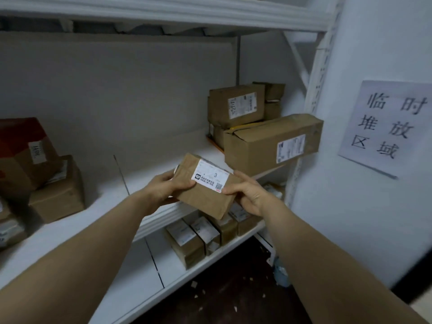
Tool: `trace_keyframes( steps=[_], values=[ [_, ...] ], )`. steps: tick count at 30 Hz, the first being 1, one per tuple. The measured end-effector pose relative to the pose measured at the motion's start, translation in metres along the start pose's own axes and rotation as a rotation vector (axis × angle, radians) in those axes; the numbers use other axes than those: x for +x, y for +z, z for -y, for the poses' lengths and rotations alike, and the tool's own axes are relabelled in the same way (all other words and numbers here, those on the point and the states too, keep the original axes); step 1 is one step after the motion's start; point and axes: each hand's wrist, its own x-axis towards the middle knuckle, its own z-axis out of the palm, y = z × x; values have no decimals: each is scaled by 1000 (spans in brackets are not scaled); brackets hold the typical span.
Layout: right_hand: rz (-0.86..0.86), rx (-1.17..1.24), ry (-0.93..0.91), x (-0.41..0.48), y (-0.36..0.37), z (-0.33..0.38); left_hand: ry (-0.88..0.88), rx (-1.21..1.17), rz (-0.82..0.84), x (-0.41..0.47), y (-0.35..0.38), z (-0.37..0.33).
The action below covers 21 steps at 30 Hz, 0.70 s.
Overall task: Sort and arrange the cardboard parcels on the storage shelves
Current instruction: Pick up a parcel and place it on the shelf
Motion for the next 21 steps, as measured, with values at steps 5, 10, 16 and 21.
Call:
trace_keyframes(
  steps=[5, 10, 16, 21],
  values=[
    [-25, 66, 33, -29, -37, -23, -17, -112, 15, -15, 44, 22],
    [-47, -52, 182, -53, -61, -51, -56, -103, 28, -33, 82, 58],
    [-49, -61, 303, -66, -75, -89, -160, -121, -26, -50, 95, 89],
    [-73, -110, 353, -60, -63, -116, -296, -274, -115, -54, 84, 121]
  ],
)
